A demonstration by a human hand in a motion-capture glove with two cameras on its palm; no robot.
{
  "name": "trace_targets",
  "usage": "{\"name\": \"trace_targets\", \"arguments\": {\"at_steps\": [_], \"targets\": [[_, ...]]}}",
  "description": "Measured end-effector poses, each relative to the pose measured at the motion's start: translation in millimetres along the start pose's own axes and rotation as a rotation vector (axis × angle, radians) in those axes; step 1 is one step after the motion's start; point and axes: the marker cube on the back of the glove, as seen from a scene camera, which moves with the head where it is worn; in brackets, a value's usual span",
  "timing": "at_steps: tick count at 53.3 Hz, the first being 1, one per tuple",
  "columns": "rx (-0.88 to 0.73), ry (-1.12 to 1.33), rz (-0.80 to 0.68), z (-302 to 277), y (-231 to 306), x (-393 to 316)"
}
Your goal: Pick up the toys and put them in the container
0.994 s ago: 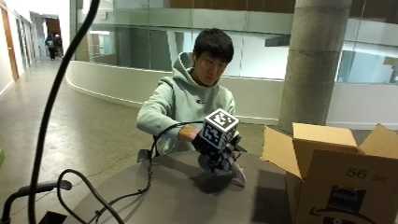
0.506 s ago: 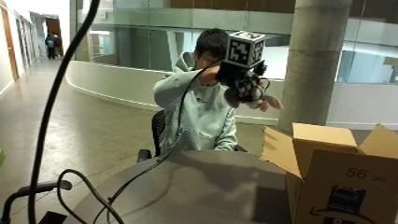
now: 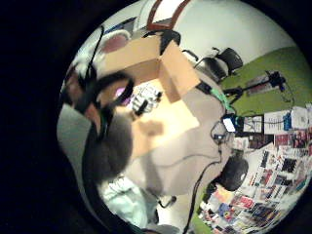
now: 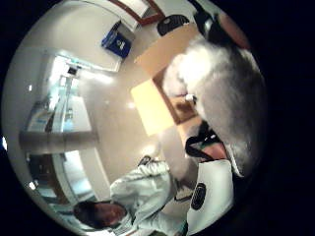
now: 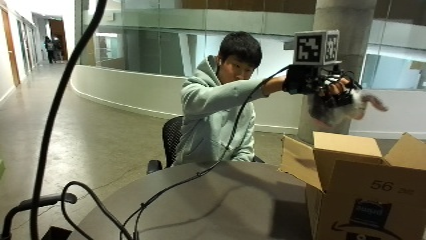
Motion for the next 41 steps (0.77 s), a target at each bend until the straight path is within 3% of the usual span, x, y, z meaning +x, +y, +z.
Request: {"name": "trace_targets", "arguments": {"at_steps": [16,41], "targets": [[-0.095,-0.110,-0.049,47,-15,-6],[-0.086,-0.061,-0.067,4,62,52]]}}
